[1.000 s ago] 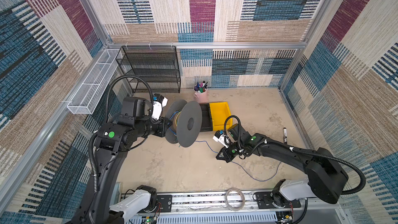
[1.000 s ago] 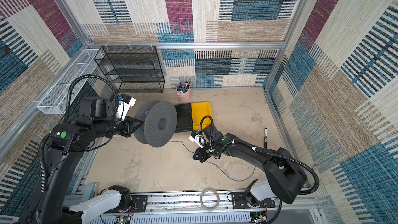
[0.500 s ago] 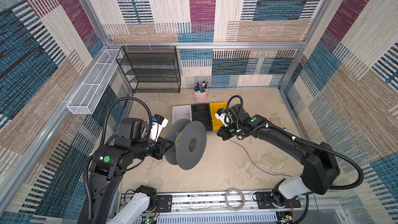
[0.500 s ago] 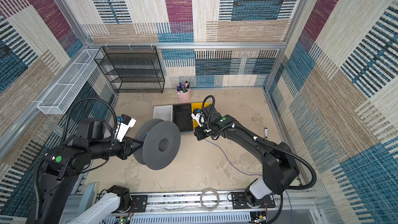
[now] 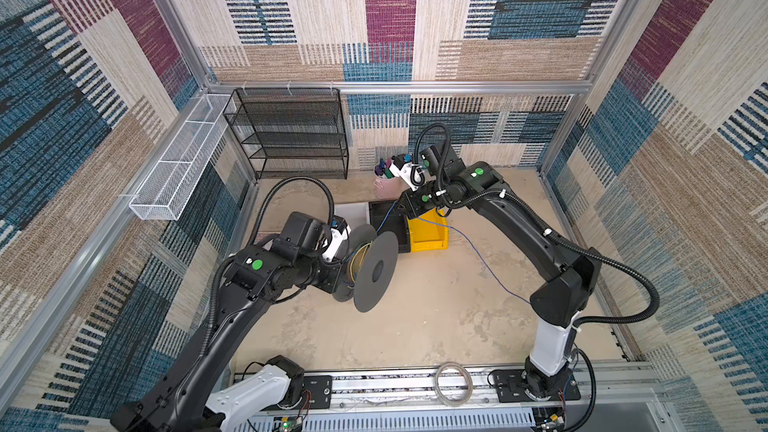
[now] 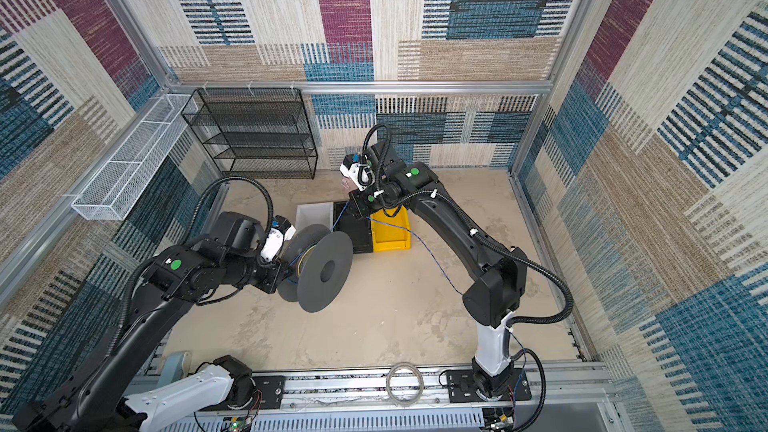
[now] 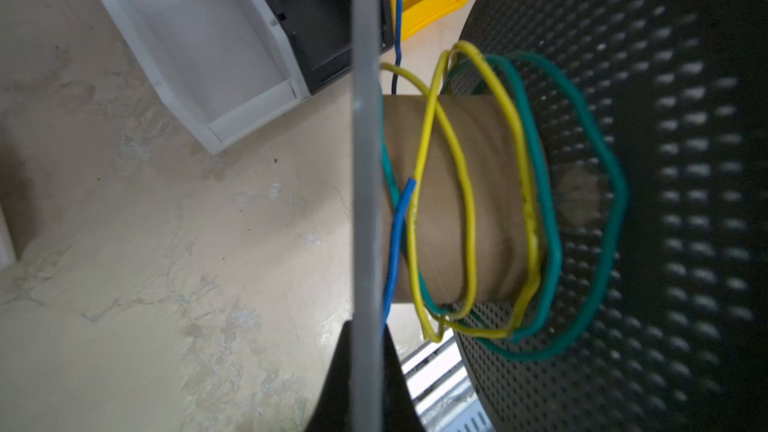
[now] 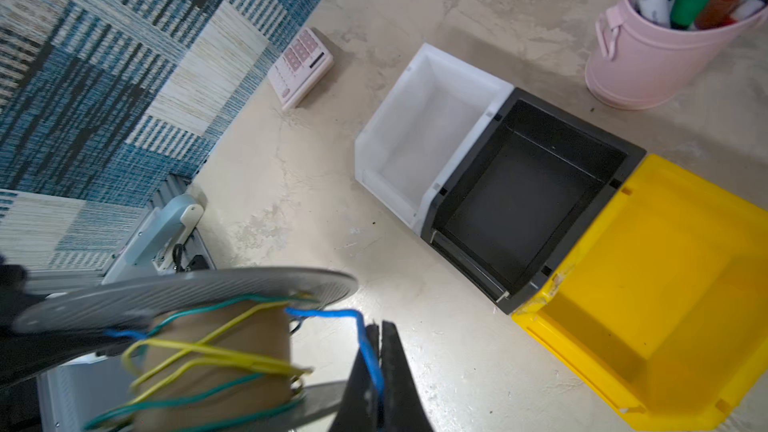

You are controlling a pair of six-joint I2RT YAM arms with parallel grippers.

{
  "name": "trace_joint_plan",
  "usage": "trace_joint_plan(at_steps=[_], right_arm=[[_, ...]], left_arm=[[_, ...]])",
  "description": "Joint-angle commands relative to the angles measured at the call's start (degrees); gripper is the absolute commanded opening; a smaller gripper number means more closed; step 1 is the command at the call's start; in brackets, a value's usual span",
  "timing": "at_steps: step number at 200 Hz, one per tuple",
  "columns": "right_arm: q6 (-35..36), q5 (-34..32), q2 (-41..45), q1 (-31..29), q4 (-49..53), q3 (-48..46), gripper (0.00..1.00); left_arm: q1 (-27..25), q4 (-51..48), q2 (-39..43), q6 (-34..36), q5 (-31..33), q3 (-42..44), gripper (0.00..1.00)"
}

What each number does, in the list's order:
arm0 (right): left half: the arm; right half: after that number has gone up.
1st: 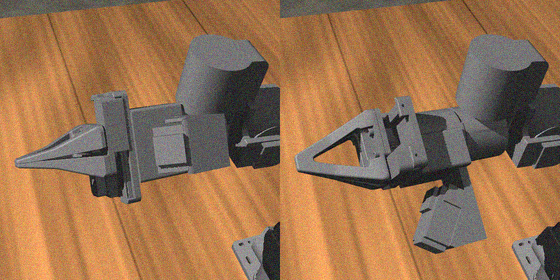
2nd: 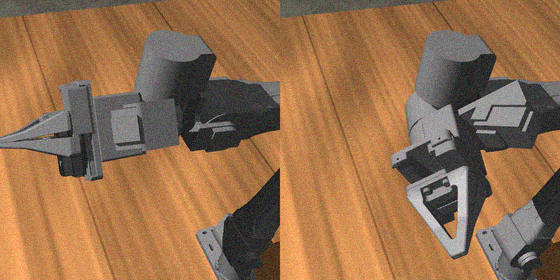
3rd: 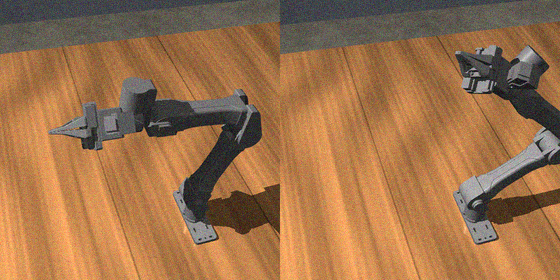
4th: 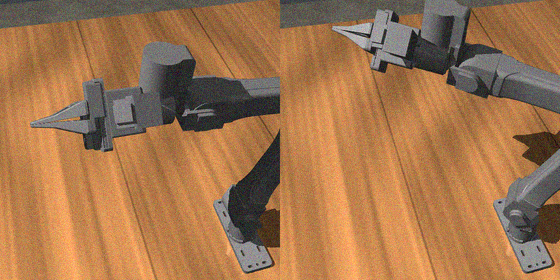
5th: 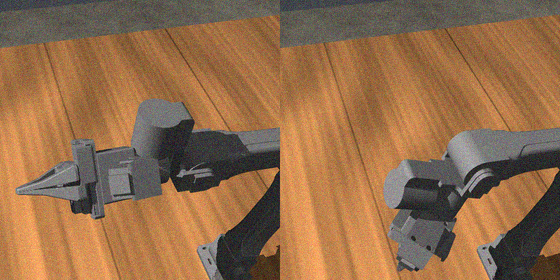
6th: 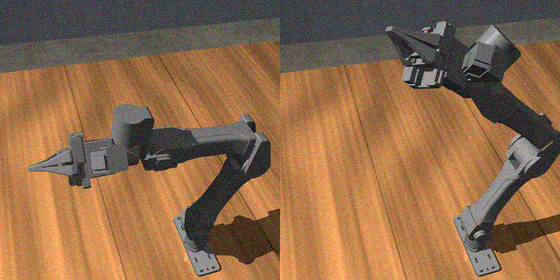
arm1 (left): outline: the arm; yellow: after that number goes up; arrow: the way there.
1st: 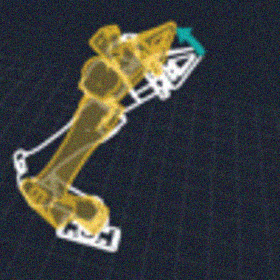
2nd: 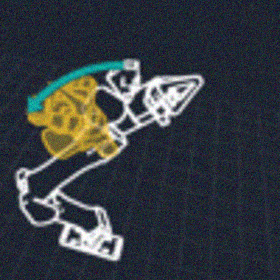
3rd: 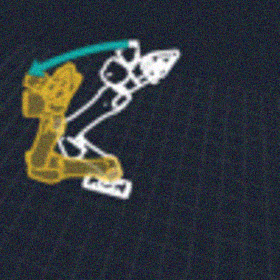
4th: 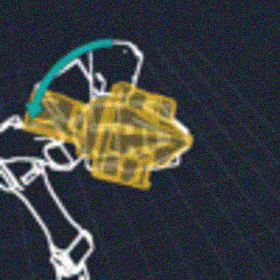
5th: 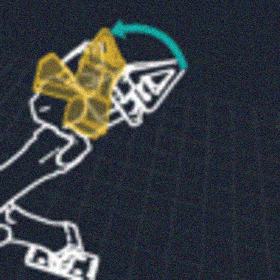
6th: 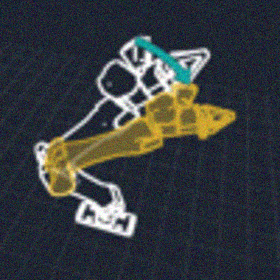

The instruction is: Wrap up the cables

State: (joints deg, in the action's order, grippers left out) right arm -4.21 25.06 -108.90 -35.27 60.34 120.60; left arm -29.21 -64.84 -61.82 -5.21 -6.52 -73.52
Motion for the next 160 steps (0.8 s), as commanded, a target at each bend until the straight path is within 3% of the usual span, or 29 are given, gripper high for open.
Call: trace_joint_plan(at_steps=[1,27,57,74,123,160], right_arm=[[0.1,7.6,-1.9,0.0,2.5,7.1,0.0],[-1.7,18.1,-2.8,-0.6,1.7,11.5,0.0],[-4.0,25.2,-0.8,-3.6,-2.6,8.6,0.0],[-6.5,27.4,2.2,-6.5,-8.5,3.0,0.0],[-13.7,32.0,12.5,-10.1,-24.3,-17.2,0.0],[-15.1,32.1,18.9,-10.1,-29.3,-31.9,0.12]], left_arm=[[-1.5,-4.8,-2.8,-3.5,10.2,-2.3,0.0],[-2.8,-2.4,-6.4,-7.6,14.0,-5.7,0.0],[-2.8,5.4,-8.2,-13.5,16.1,-5.8,0.0],[-2.6,8.9,-9.8,-16.2,18.4,-6.2,0.0],[-2.6,16.1,-11.2,-20.7,15.8,-8.7,0.0],[-2.1,15.0,-10.3,-18.6,18.6,-10.1,0.0]])
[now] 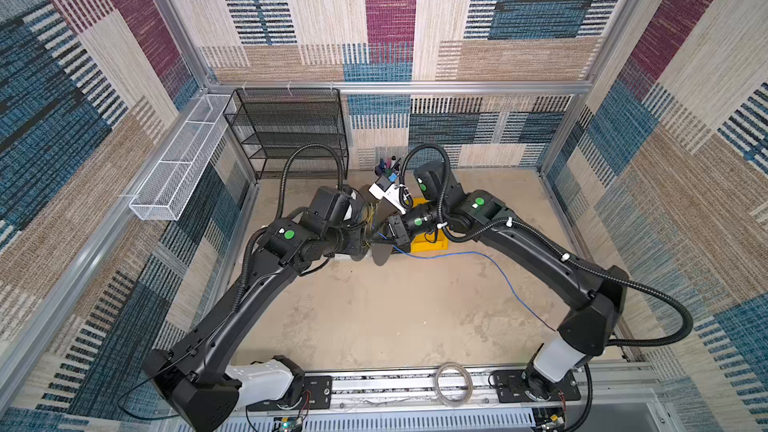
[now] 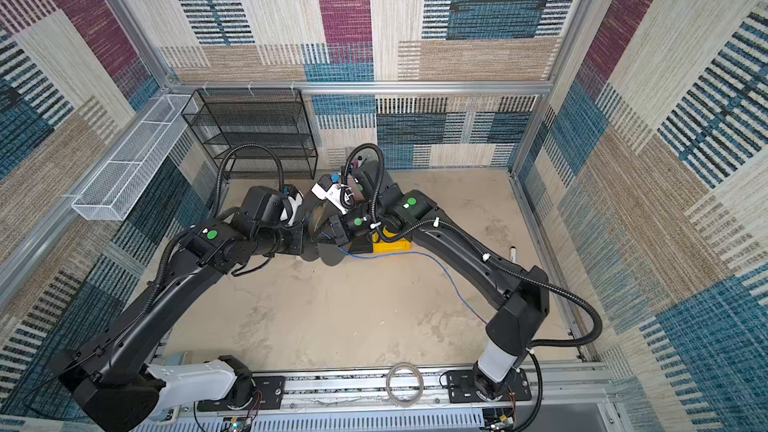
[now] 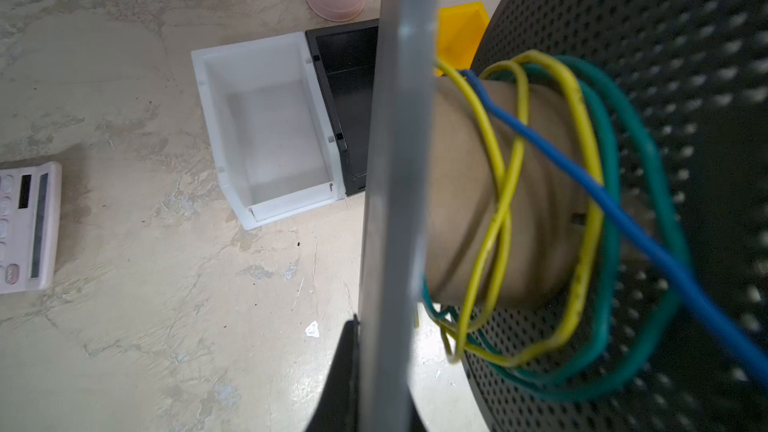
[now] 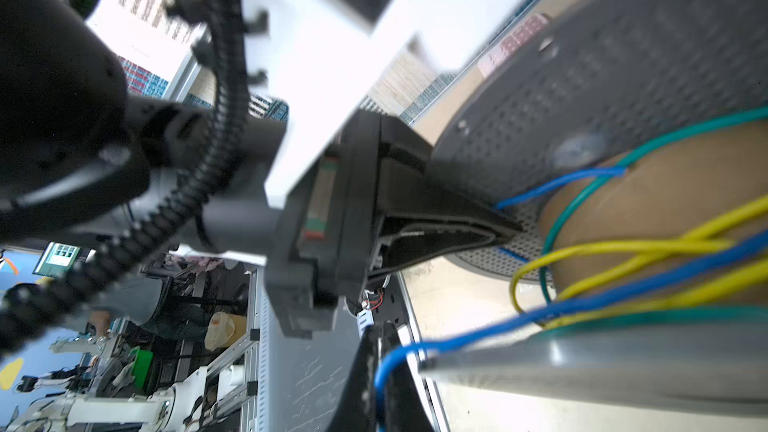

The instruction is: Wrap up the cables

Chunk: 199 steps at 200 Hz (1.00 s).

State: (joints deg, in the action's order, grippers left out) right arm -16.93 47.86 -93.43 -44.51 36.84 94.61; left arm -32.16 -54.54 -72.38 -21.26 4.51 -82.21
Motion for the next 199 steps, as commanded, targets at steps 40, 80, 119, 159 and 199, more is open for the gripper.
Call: trace_joint_plan(at_steps=[40,80,119,159,199], right_arm=[[-5.5,14.3,8.8,-2.0,-13.9,-17.1,0.19],[-4.2,12.1,11.9,-5.0,-13.6,-22.6,0.15],[-5.2,6.3,14.2,-9.4,-17.5,-25.4,0.0],[-2.9,1.9,14.2,-10.7,-18.8,-32.9,0.0],[-0.5,-2.0,12.2,-10.6,-19.1,-37.9,0.0]], left_arm=[[1.7,3.9,-0.2,-2.2,6.8,-3.3,0.0],[2.5,5.8,-0.7,-5.3,5.4,-3.2,0.0],[6.3,11.9,-0.9,-10.9,-3.9,-0.9,0.0],[14.6,13.6,-2.0,-11.6,-21.1,-3.3,0.0],[22.4,17.5,3.1,-15.2,-34.7,0.1,0.0]])
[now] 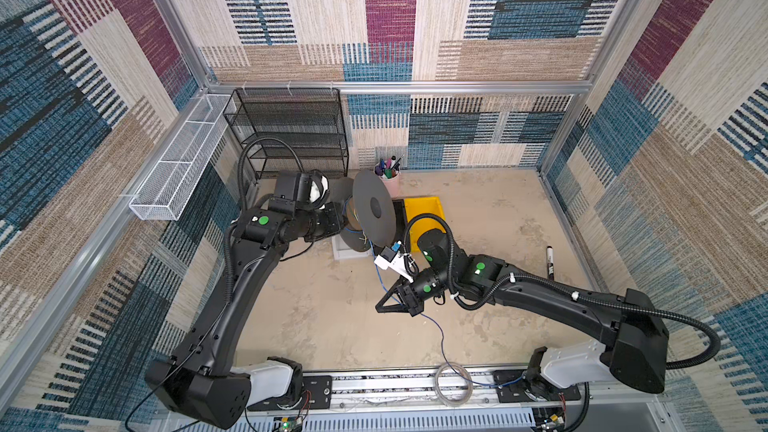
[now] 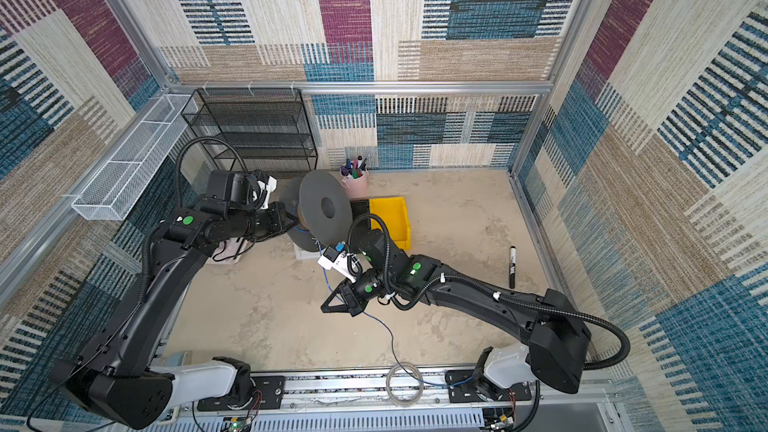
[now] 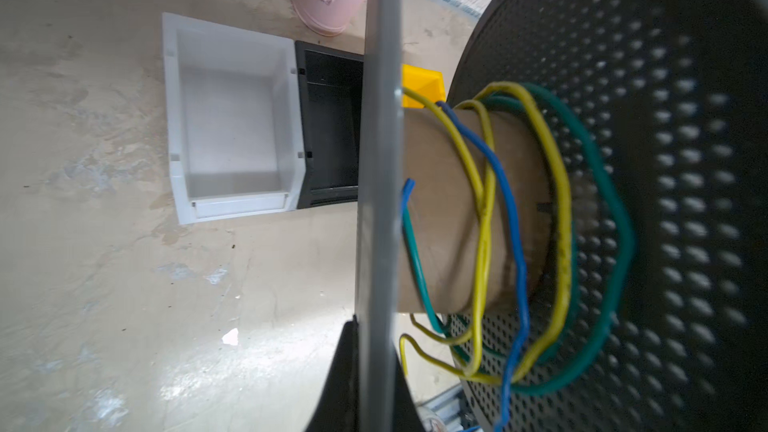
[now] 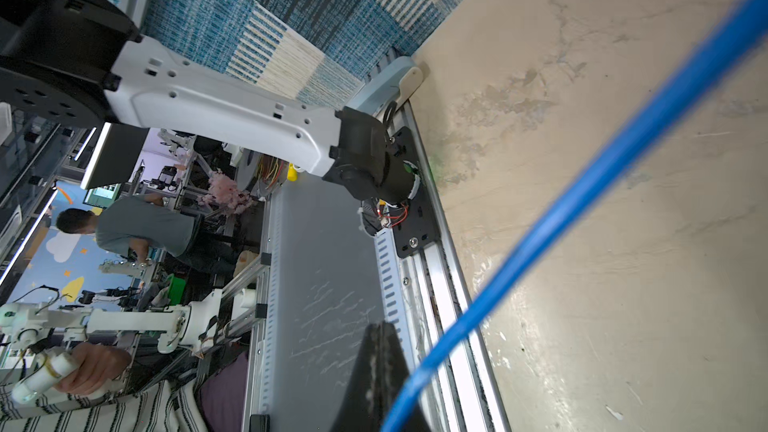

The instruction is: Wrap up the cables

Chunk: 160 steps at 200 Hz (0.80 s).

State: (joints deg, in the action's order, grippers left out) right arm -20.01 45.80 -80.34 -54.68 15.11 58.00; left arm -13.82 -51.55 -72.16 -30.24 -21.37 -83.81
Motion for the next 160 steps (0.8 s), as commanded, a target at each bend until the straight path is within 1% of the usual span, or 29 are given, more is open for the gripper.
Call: trace_joint_plan(at_steps=[1,8,11,20,40,61,72,80,95,113,125,160], right_arm=[[2.7,-0.1,-1.0,-0.4,2.7,-1.3,0.0],[3.5,-1.1,-1.1,0.0,3.4,-1.3,0.0],[3.7,-1.5,-0.9,0.2,3.8,-1.4,0.0],[4.4,-2.3,-0.6,1.2,4.8,-1.6,0.0],[6.9,-3.2,0.6,4.9,8.2,-2.1,0.0],[9.8,-2.2,0.4,9.6,10.8,-2.3,0.0],[11.1,-0.8,-0.3,10.5,11.1,-1.9,0.0],[11.7,0.3,-0.9,10.5,11.0,-1.4,0.0],[11.6,4.3,-1.7,10.5,9.2,-1.4,0.0],[10.4,8.7,-1.2,10.4,6.2,-3.1,0.09],[10.1,9.1,-0.1,10.4,5.6,-4.6,0.12],[10.9,7.1,2.2,10.4,8.1,-7.4,0.13]], left_arm=[[4.1,14.7,3.0,-6.4,-9.2,1.9,0.0],[6.0,15.4,3.9,-7.2,-11.2,2.7,0.0],[6.8,15.7,4.2,-7.6,-13.4,3.0,0.0],[9.2,16.7,5.2,-8.2,-17.0,4.0,0.0],[15.1,19.5,7.1,-9.8,-25.4,6.5,0.0],[21.1,28.0,9.0,-15.0,-35.6,11.2,0.0],[22.5,29.9,9.5,-15.8,-38.7,12.6,0.0],[22.7,27.9,9.6,-13.6,-39.0,12.3,0.0],[22.7,21.2,9.9,-7.6,-36.8,10.4,0.0],[22.7,14.9,10.4,-1.9,-32.8,7.6,0.0],[22.7,13.6,10.5,-0.8,-31.8,6.6,0.0],[22.7,14.0,9.4,-1.5,-30.5,6.2,0.0]])
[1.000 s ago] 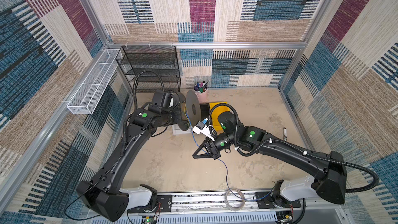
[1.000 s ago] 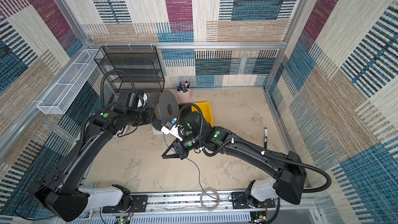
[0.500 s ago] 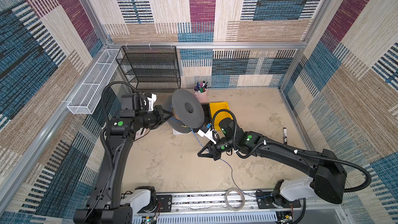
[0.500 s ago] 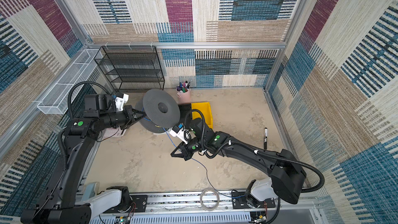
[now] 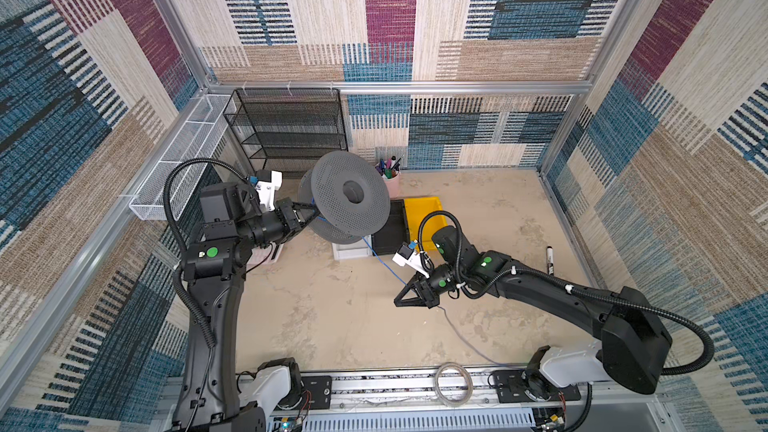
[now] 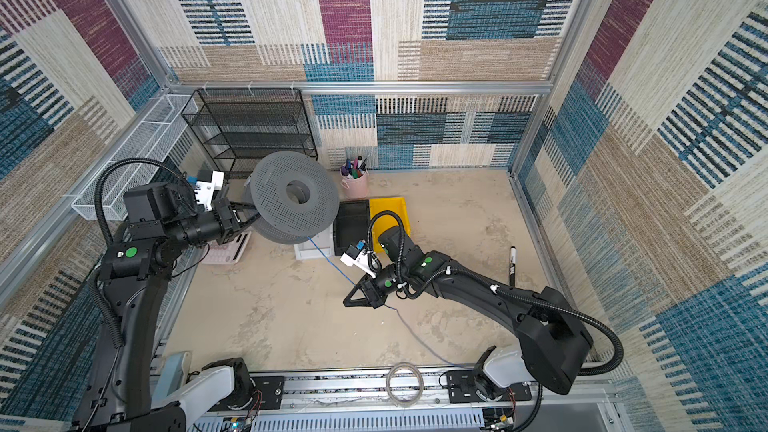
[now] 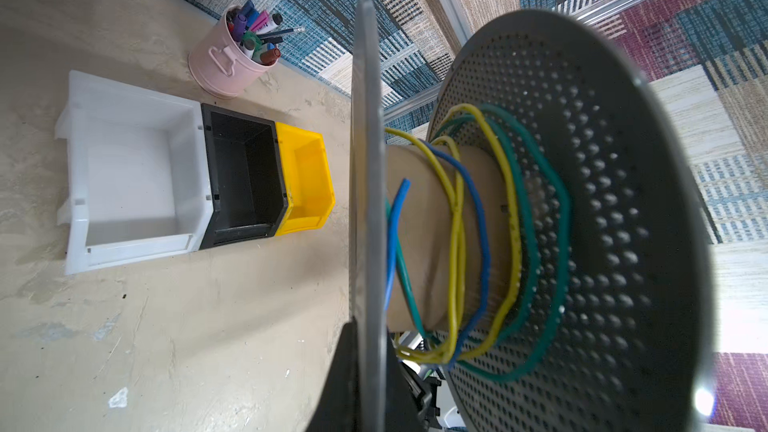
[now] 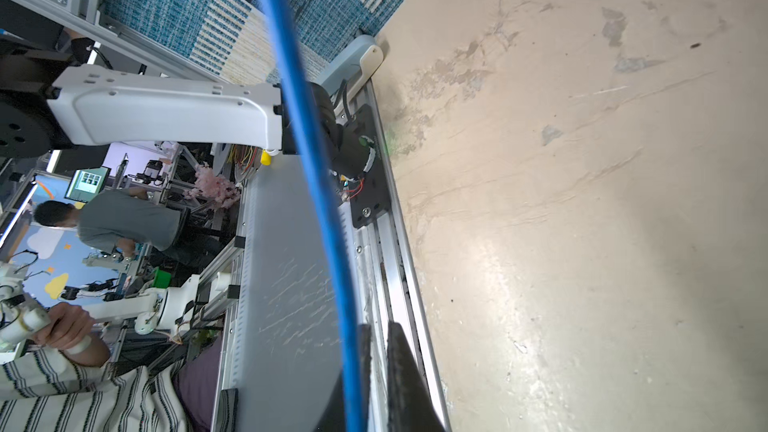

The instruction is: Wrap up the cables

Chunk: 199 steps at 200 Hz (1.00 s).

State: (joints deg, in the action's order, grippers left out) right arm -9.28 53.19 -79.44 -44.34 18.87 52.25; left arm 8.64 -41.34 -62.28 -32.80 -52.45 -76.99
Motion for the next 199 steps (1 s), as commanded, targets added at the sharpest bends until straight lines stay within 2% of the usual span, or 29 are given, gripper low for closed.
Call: trace_joint_plan(at_steps=[1,32,45,75,113,135,162,199], right_arm=[[0.1,-0.5,1.4,0.0,4.4,-1.8,0.13],[-1.0,-6.2,3.9,1.4,5.4,-5.2,0.07],[-2.0,-7.5,4.5,5.4,5.4,-6.5,0.0],[-0.4,-9.3,4.8,13.8,7.9,-3.6,0.0],[2.6,-5.8,-2.3,20.1,11.9,11.0,0.0],[3.6,-5.4,-8.9,20.6,14.9,21.2,0.0],[5.4,-4.6,-15.4,21.5,19.4,31.4,0.0],[7.5,-0.1,-22.1,23.0,27.8,47.0,0.0]], left_arm=[[0.2,3.8,-0.5,1.0,0.6,-0.6,0.0],[0.6,6.7,-0.5,-0.5,-0.6,-0.2,0.0],[1.5,6.6,-0.5,0.2,-2.0,-1.1,0.0],[3.7,2.4,0.1,5.6,-3.5,-5.3,0.0],[2.4,3.4,5.0,10.8,-5.9,-0.9,0.0],[0.6,1.2,8.4,15.6,-6.1,3.0,0.0],[-2.8,-4.6,13.8,24.2,-2.3,6.2,0.0],[-6.9,-7.4,18.6,29.2,4.8,9.0,0.0]])
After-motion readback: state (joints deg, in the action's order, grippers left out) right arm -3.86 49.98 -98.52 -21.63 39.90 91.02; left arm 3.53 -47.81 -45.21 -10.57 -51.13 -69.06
